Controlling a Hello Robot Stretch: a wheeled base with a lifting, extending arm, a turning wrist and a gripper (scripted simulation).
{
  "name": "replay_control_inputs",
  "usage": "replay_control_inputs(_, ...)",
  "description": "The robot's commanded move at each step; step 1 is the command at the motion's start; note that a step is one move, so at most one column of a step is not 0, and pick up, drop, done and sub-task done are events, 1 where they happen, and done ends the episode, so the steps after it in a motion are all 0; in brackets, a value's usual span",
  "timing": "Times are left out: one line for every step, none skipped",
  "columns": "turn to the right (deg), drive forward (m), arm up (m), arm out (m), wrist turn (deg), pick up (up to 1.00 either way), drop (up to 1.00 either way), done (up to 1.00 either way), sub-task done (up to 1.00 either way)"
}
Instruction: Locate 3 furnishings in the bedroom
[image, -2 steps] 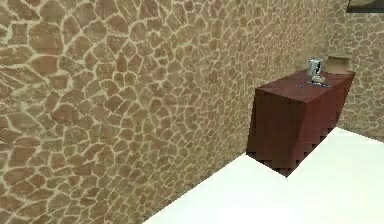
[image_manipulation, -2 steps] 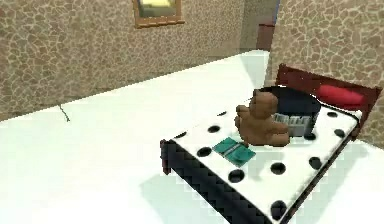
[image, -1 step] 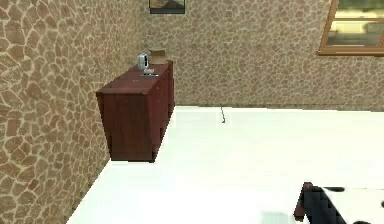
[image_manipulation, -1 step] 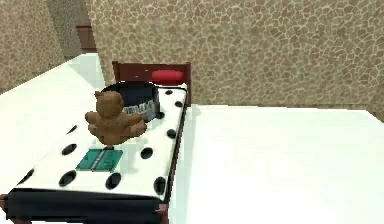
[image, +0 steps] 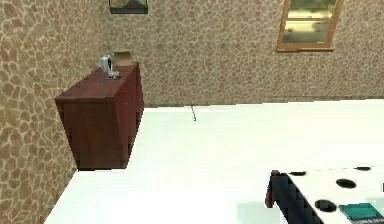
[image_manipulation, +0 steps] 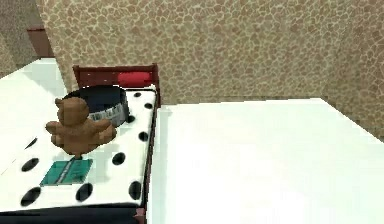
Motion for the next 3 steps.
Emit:
replay_control_inputs(0.0, 1.00, 0.00, 0.00, 0.0, 0.00, 0.00, 0.00, 0.00)
replay_control_inputs(6.0, 0.00, 0.00, 0.00, 0.0, 0.00, 0.00, 0.00, 0.00)
replay_control_inputs(3.0, 0.00, 0.00, 0.00, 0.0, 0.00, 0.00, 0.00, 0.00)
